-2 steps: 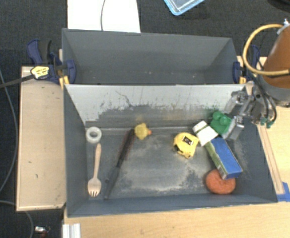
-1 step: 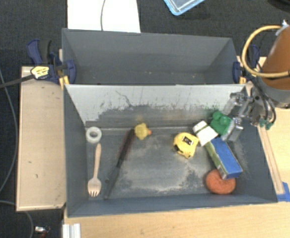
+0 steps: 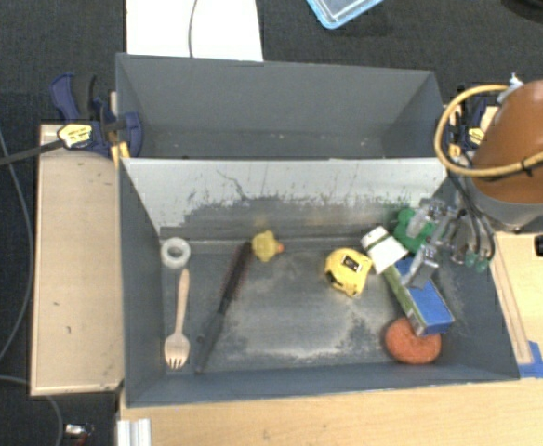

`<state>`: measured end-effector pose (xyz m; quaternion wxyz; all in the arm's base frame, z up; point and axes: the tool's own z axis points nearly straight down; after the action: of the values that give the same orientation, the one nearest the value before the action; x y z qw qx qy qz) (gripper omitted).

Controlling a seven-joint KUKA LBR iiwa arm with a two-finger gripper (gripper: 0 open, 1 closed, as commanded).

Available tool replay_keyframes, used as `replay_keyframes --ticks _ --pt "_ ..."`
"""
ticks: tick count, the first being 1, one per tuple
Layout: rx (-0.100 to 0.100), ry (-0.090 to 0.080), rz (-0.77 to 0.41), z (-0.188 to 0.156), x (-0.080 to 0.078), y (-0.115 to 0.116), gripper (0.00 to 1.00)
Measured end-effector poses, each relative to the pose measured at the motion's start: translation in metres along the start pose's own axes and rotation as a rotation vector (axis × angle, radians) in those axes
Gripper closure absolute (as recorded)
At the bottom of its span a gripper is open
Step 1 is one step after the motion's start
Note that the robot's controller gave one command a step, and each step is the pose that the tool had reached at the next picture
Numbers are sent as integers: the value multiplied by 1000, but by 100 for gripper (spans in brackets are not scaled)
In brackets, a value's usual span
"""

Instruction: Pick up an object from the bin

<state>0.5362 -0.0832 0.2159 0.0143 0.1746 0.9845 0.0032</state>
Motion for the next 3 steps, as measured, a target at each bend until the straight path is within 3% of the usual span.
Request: replay_keyframes --ticks 1,2,3 --pt "0 5 -145 -4 4 -37 0" --pt "0 2 -151 -7 3 -34 0" --pt "1 -1 -178 18 39 -48 0"
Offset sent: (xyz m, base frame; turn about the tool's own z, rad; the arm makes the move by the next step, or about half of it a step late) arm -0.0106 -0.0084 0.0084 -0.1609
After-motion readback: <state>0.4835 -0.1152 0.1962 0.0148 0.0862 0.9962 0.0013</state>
